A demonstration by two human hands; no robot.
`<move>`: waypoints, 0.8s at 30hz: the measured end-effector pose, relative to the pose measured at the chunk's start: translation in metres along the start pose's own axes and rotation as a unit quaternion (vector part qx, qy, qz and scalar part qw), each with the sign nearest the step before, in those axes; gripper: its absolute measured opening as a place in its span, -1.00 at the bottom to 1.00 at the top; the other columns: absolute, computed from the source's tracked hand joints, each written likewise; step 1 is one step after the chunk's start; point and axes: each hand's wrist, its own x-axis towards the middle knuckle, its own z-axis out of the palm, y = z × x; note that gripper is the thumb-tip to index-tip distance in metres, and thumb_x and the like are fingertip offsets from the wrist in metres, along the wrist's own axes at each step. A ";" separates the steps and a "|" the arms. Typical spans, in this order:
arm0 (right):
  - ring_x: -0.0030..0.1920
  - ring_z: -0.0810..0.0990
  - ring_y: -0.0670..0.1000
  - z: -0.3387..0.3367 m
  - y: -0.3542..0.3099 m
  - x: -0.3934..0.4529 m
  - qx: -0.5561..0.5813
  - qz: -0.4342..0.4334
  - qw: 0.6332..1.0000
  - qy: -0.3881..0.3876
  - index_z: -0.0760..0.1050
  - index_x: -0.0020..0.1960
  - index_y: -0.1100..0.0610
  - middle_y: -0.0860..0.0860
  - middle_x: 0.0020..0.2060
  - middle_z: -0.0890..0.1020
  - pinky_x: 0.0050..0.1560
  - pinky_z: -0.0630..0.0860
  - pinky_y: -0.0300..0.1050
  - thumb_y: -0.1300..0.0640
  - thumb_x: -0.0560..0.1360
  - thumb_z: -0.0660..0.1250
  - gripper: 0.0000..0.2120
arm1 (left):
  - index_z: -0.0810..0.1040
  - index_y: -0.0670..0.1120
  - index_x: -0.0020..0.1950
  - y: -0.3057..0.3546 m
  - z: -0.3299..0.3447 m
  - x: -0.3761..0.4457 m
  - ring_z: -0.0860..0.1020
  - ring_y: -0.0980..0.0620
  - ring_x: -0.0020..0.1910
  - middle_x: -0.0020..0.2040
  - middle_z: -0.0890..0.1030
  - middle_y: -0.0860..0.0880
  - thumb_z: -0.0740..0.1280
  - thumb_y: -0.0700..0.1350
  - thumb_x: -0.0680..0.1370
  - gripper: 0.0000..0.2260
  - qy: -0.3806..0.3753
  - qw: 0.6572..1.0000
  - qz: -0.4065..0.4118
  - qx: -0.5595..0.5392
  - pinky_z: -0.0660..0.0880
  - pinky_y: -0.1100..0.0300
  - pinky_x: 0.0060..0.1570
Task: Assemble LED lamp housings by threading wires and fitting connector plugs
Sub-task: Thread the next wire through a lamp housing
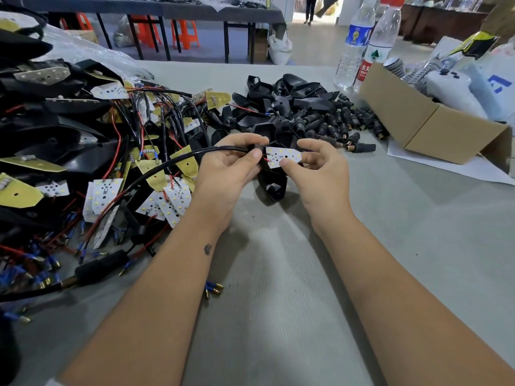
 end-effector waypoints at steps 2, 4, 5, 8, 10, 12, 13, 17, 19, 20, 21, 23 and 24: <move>-0.26 0.56 -0.19 0.000 0.001 0.001 -0.011 -0.007 1.000 0.001 0.56 0.06 0.07 -0.01 -0.16 0.64 -0.18 0.50 -0.33 0.27 0.41 0.50 -0.73 | 0.62 -0.06 -0.06 -0.001 0.000 0.000 0.67 0.04 0.01 -0.04 0.71 0.02 0.28 -0.35 0.59 -0.78 0.009 1.000 0.002 0.003 0.58 0.24 -0.02; -0.19 0.61 -0.04 0.000 0.001 0.001 -0.025 -0.016 1.000 0.004 0.58 -0.02 0.05 0.01 -0.17 0.65 -0.13 0.55 -0.20 0.24 0.42 0.49 -0.81 | 0.62 -0.05 -0.06 -0.001 -0.001 0.001 0.67 -0.01 0.03 -0.04 0.71 0.00 0.28 -0.34 0.59 -0.78 0.019 1.000 0.000 -0.001 0.60 0.15 0.02; -0.17 0.63 0.01 -0.001 0.001 0.001 -0.032 -0.019 0.999 0.006 0.58 -0.06 0.04 0.00 -0.19 0.65 -0.11 0.58 -0.15 0.22 0.43 0.48 -0.85 | 0.61 -0.07 -0.04 -0.002 -0.002 0.002 0.67 -0.02 0.04 -0.03 0.71 -0.01 0.28 -0.33 0.59 -0.80 0.023 1.000 -0.002 -0.004 0.60 0.10 0.06; -0.23 0.57 -0.06 0.000 0.002 0.001 -0.063 -0.034 0.997 0.007 0.57 -0.12 0.02 -0.04 -0.21 0.62 -0.17 0.52 -0.20 0.18 0.44 0.46 -0.90 | 0.58 -0.12 0.02 -0.003 -0.002 0.004 0.66 -0.05 0.05 0.00 0.70 -0.05 0.23 -0.28 0.63 -0.85 0.022 1.000 -0.006 -0.018 0.58 -0.01 0.14; -0.24 0.47 -0.18 -0.001 0.004 0.002 -0.098 -0.055 0.994 0.016 0.54 -0.15 -0.03 -0.07 -0.14 0.57 -0.17 0.40 -0.37 0.15 0.42 0.47 -0.86 | 0.56 -0.12 0.03 -0.003 -0.001 0.004 0.66 -0.06 0.06 0.00 0.70 -0.07 0.15 -0.23 0.67 -0.81 0.016 0.999 -0.010 -0.033 0.58 0.00 0.13; -0.20 0.41 -0.23 -0.002 0.003 0.001 -0.139 -0.084 0.986 0.031 0.46 -0.16 -0.11 -0.15 -0.10 0.44 -0.14 0.34 -0.47 0.13 0.40 0.50 -0.76 | 0.55 -0.13 0.05 -0.003 0.000 0.003 0.66 -0.08 0.08 0.00 0.71 -0.08 0.10 -0.20 0.69 -0.78 0.018 0.999 -0.009 -0.036 0.59 0.01 0.12; -0.17 0.40 -0.24 -0.002 0.002 0.000 -0.149 -0.095 0.984 0.033 0.43 -0.13 -0.12 -0.18 -0.09 0.40 -0.11 0.33 -0.48 0.13 0.39 0.51 -0.73 | 0.54 -0.13 0.06 -0.003 0.000 0.003 0.65 -0.09 0.08 0.00 0.71 -0.08 0.10 -0.19 0.69 -0.78 0.021 0.999 -0.007 -0.036 0.59 0.01 0.12; -0.18 0.49 -0.18 0.000 0.000 -0.002 -0.086 -0.054 0.994 -0.031 0.49 0.00 0.01 -0.11 -0.12 0.55 -0.13 0.42 -0.33 0.16 0.45 0.46 -0.81 | 0.49 -0.11 0.06 0.001 0.000 0.004 0.68 -0.01 -0.01 -0.08 0.72 -0.05 0.08 -0.16 0.70 -0.79 0.048 0.997 0.002 -0.057 0.61 0.10 -0.02; -0.26 0.51 -0.19 0.001 0.000 -0.004 -0.082 -0.059 0.993 -0.063 0.55 -0.06 0.05 -0.14 -0.25 0.58 -0.20 0.43 -0.31 0.13 0.49 0.42 -0.93 | 0.48 -0.11 0.06 0.004 -0.002 0.004 0.69 0.02 -0.08 -0.12 0.72 -0.05 0.08 -0.15 0.70 -0.81 0.072 0.994 0.003 -0.084 0.60 0.16 -0.13; -0.28 0.50 -0.20 0.002 0.000 -0.006 -0.094 -0.072 0.990 -0.075 0.56 -0.08 0.05 -0.16 -0.29 0.58 -0.22 0.42 -0.29 0.09 0.50 0.39 -0.95 | 0.48 -0.11 0.07 0.005 -0.002 0.004 0.69 0.04 -0.11 -0.14 0.72 -0.04 0.08 -0.15 0.70 -0.81 0.087 0.992 0.004 -0.092 0.60 0.20 -0.18; -0.28 0.50 -0.18 0.002 0.001 -0.008 -0.106 -0.081 0.987 -0.092 0.55 -0.08 0.03 -0.16 -0.31 0.58 -0.21 0.44 -0.24 0.03 0.52 0.36 -0.92 | 0.48 -0.11 0.08 0.005 -0.002 0.004 0.69 0.07 -0.16 -0.17 0.72 -0.02 0.08 -0.14 0.71 -0.81 0.105 0.990 0.005 -0.091 0.58 0.24 -0.23; -0.26 0.52 -0.10 0.003 0.001 -0.012 -0.134 -0.089 0.978 -0.136 0.52 -0.05 -0.03 -0.14 -0.31 0.58 -0.16 0.52 -0.02 -0.08 0.54 0.28 -0.86 | 0.47 -0.09 0.08 0.004 -0.003 0.005 0.64 0.15 -0.30 -0.24 0.71 0.03 0.08 -0.11 0.71 -0.81 0.148 0.988 0.007 -0.039 0.51 0.32 -0.36; -0.27 0.51 -0.07 0.003 0.001 -0.014 -0.150 -0.099 0.972 -0.153 0.49 -0.04 -0.05 -0.14 -0.34 0.56 -0.15 0.54 0.07 -0.12 0.54 0.23 -0.84 | 0.47 -0.06 0.08 0.003 -0.003 0.006 0.60 0.17 -0.34 -0.27 0.70 0.05 0.07 -0.09 0.71 -0.81 0.168 0.986 0.007 0.001 0.49 0.31 -0.34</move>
